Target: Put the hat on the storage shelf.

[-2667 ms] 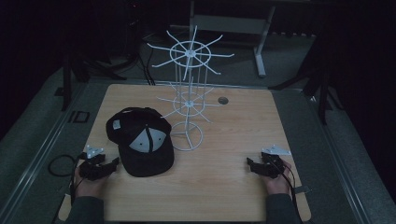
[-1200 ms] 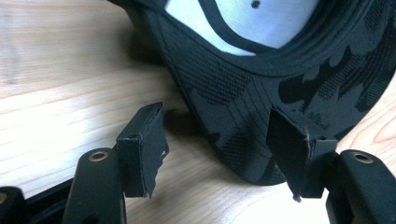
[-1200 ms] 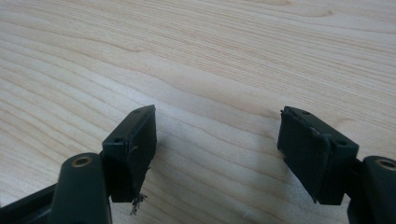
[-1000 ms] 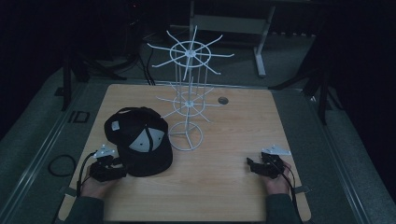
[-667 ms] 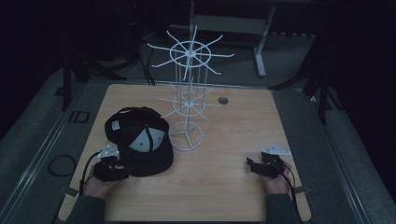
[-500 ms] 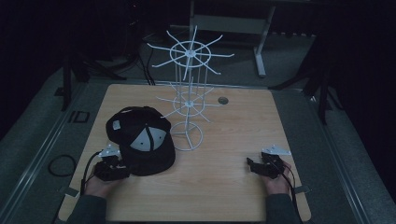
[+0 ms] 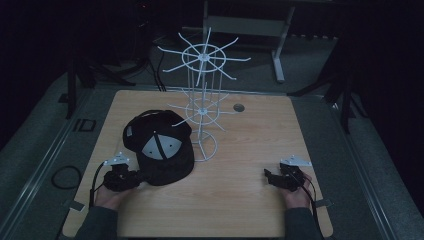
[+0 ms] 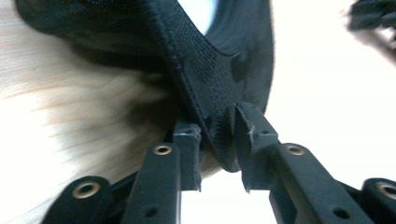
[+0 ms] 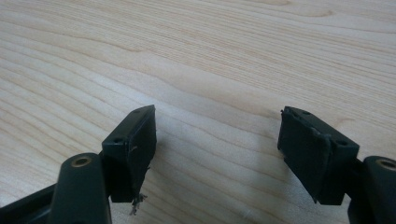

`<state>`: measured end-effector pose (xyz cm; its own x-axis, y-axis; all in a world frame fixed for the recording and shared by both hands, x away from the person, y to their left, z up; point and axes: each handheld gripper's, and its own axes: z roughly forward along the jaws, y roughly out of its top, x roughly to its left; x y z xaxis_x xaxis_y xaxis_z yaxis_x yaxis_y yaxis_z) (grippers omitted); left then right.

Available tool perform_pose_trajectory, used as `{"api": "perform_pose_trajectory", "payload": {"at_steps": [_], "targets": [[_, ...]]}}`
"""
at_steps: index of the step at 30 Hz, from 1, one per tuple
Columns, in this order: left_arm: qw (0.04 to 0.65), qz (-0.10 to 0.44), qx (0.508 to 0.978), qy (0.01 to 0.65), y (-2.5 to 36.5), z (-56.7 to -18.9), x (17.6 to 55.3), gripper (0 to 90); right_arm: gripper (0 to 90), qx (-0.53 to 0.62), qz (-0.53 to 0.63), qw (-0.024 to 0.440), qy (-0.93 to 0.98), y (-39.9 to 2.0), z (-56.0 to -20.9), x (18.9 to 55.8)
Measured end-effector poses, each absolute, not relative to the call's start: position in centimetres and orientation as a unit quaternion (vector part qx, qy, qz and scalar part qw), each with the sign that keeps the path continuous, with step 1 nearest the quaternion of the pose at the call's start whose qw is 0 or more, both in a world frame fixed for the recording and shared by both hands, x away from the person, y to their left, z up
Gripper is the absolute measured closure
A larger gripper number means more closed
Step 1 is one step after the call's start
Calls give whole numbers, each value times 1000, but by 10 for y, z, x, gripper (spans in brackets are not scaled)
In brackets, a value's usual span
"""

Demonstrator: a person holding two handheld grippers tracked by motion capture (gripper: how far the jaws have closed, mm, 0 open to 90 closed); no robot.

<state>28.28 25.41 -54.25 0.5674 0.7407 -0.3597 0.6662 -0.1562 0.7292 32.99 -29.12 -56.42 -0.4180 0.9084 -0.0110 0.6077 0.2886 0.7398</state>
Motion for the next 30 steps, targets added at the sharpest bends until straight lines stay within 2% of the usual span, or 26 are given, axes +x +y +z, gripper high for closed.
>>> {"api": "perform_pose_trajectory", "payload": {"at_steps": [6, 12, 20, 30], "targets": [[483, 33, 741, 465, 260, -537, 282, 799, 276, 492, 338, 222, 771, -291, -564, 330], [480, 71, 738, 469, 261, -529, 278, 864, 276, 492, 338, 222, 771, -291, -564, 330], [453, 131, 745, 472, 250, -514, 277, 867, 275, 491, 338, 223, 772, -291, -564, 330], [448, 148, 737, 484, 256, -510, 275, 867, 275, 491, 338, 223, 772, -291, -564, 330]]}}
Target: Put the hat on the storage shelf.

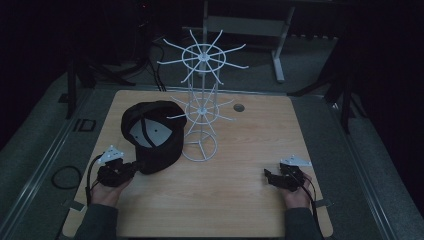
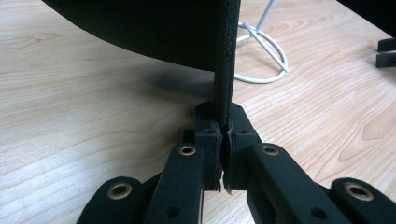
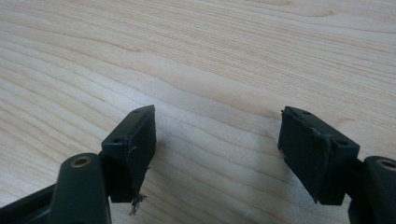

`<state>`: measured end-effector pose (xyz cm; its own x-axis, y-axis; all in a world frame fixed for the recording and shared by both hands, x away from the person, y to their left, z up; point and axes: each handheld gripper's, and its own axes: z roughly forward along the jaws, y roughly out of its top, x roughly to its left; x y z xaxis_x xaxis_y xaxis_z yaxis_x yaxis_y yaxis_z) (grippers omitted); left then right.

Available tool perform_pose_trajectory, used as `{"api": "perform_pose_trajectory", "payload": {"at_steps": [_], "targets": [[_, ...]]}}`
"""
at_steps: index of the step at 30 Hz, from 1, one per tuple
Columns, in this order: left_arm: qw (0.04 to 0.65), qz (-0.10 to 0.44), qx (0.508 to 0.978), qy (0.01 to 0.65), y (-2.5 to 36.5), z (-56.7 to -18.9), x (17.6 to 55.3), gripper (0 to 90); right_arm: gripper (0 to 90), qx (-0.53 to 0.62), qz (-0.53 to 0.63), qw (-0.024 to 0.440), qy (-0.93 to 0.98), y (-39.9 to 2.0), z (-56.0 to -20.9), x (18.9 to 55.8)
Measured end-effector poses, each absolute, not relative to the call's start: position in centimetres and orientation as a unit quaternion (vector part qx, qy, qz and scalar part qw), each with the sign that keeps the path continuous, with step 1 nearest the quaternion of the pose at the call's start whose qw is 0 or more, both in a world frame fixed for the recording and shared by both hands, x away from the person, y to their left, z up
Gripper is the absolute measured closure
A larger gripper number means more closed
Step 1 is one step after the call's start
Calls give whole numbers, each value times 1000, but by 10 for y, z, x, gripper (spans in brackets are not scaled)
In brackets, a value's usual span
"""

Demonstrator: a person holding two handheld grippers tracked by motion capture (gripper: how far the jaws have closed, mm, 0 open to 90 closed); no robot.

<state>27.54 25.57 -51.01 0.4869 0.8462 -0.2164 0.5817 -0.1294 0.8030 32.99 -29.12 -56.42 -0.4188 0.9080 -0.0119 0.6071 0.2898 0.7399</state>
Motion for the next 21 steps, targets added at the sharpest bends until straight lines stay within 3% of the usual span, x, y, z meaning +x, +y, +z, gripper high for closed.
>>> {"api": "perform_pose_trajectory", "payload": {"at_steps": [21], "targets": [[447, 201, 708, 509, 273, -486, 276, 866, 274, 491, 338, 223, 772, -291, -564, 330]]}}
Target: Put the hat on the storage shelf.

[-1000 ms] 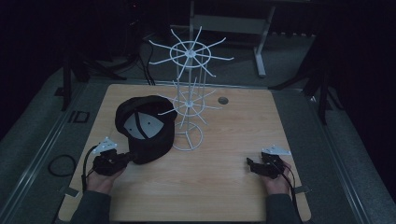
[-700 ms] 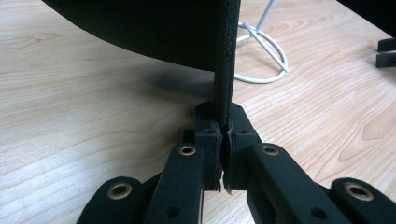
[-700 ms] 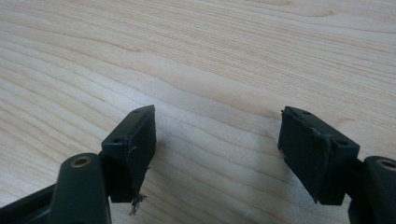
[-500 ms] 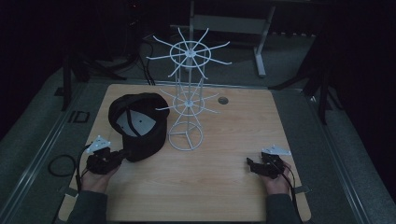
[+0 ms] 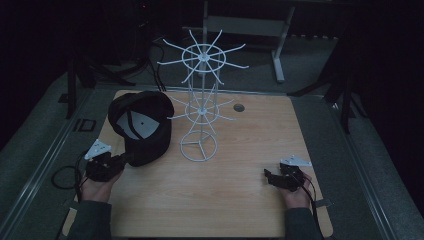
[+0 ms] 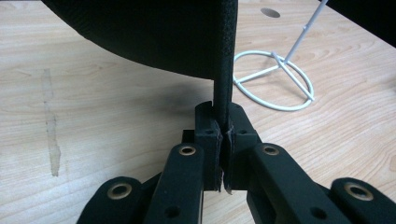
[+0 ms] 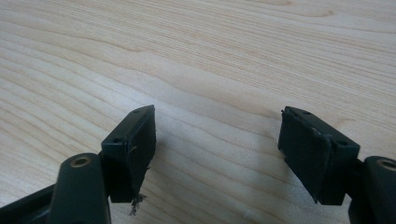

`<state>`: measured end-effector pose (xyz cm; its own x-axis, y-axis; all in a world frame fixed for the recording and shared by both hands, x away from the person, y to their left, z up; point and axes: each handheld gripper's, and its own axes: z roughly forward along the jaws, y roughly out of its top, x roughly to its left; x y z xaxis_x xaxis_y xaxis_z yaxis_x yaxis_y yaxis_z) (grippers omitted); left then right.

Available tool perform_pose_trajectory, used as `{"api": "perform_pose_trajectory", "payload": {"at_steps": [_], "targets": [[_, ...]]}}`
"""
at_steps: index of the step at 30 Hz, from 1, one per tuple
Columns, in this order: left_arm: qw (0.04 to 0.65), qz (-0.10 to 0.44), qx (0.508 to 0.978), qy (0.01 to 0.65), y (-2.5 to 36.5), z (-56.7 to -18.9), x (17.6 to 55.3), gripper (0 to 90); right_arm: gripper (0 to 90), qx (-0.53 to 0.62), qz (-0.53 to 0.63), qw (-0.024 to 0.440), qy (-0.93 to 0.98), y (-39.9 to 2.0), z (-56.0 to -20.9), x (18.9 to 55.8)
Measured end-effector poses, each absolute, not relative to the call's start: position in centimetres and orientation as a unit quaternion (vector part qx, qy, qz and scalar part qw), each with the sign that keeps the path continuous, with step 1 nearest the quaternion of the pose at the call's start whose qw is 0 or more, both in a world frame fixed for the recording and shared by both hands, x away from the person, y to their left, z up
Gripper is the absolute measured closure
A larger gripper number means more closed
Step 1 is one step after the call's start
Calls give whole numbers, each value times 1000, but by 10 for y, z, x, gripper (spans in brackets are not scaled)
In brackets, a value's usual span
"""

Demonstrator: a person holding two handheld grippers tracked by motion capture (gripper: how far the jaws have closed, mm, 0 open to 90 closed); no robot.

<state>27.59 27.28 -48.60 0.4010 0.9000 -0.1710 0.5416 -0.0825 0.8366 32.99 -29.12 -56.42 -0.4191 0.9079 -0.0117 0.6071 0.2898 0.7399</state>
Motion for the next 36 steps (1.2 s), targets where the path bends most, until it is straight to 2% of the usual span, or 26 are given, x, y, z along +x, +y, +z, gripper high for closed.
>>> {"api": "perform_pose_trajectory", "payload": {"at_steps": [36], "targets": [[448, 252, 688, 512, 270, -464, 281, 870, 273, 491, 338, 222, 771, -291, -564, 330]]}}
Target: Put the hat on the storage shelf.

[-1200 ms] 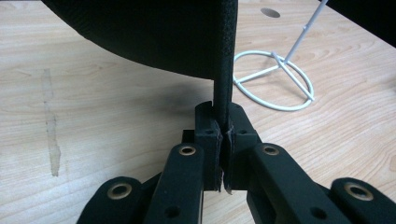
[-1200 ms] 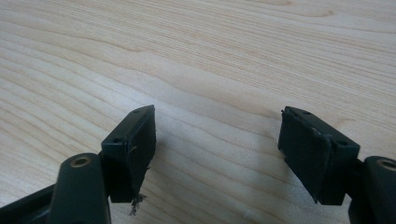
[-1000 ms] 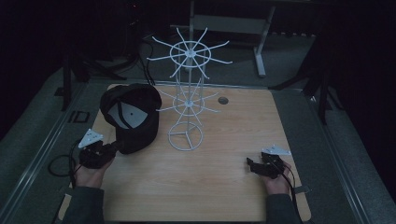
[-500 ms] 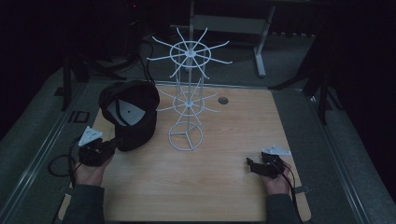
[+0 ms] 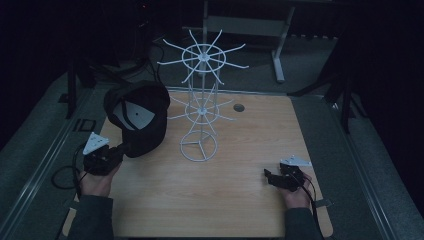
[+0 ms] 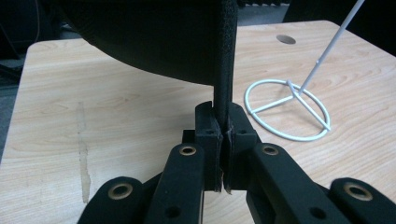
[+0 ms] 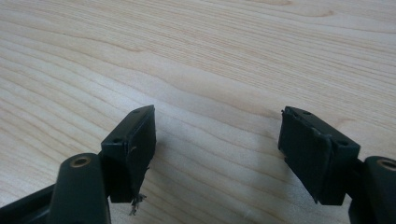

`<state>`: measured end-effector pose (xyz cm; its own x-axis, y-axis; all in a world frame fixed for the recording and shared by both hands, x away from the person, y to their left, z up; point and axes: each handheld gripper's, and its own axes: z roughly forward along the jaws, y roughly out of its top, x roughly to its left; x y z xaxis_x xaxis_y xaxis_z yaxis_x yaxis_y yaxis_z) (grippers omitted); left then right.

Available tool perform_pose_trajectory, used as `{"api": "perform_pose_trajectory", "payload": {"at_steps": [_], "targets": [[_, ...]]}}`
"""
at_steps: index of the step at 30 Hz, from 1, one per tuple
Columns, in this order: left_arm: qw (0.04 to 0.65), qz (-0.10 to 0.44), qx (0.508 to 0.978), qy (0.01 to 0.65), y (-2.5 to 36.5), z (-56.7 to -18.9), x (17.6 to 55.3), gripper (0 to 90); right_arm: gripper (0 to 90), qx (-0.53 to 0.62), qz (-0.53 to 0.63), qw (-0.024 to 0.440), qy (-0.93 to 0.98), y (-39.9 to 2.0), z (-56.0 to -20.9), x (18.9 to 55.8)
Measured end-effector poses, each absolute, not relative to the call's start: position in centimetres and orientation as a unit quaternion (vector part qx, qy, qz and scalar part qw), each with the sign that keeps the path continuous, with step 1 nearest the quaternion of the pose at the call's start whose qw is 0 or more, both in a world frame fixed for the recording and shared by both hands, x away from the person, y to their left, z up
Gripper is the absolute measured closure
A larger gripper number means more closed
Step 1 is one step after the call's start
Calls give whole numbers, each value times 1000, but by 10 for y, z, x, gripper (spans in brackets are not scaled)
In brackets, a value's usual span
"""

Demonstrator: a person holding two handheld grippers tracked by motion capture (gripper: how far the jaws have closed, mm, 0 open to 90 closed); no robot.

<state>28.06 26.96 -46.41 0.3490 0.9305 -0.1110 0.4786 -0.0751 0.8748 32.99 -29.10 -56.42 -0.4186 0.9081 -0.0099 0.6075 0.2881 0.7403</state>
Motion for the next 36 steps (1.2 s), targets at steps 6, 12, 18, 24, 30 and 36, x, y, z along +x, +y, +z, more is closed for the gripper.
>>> {"api": "perform_pose_trajectory", "payload": {"at_steps": [6, 12, 18, 24, 30, 36], "targets": [[454, 258, 684, 510, 269, -460, 281, 870, 273, 491, 338, 222, 771, -291, -564, 330], [458, 260, 680, 510, 269, -457, 283, 870, 273, 491, 338, 222, 771, -291, -564, 330], [464, 265, 676, 508, 268, -454, 284, 870, 273, 491, 338, 222, 771, -291, -564, 330], [468, 268, 674, 505, 267, -450, 285, 869, 272, 491, 338, 222, 771, -291, -564, 330], [473, 269, 672, 503, 267, -448, 285, 870, 272, 491, 339, 222, 771, -291, -564, 330], [475, 271, 670, 502, 266, -445, 285, 869, 271, 491, 338, 222, 772, -291, -564, 330]]}}
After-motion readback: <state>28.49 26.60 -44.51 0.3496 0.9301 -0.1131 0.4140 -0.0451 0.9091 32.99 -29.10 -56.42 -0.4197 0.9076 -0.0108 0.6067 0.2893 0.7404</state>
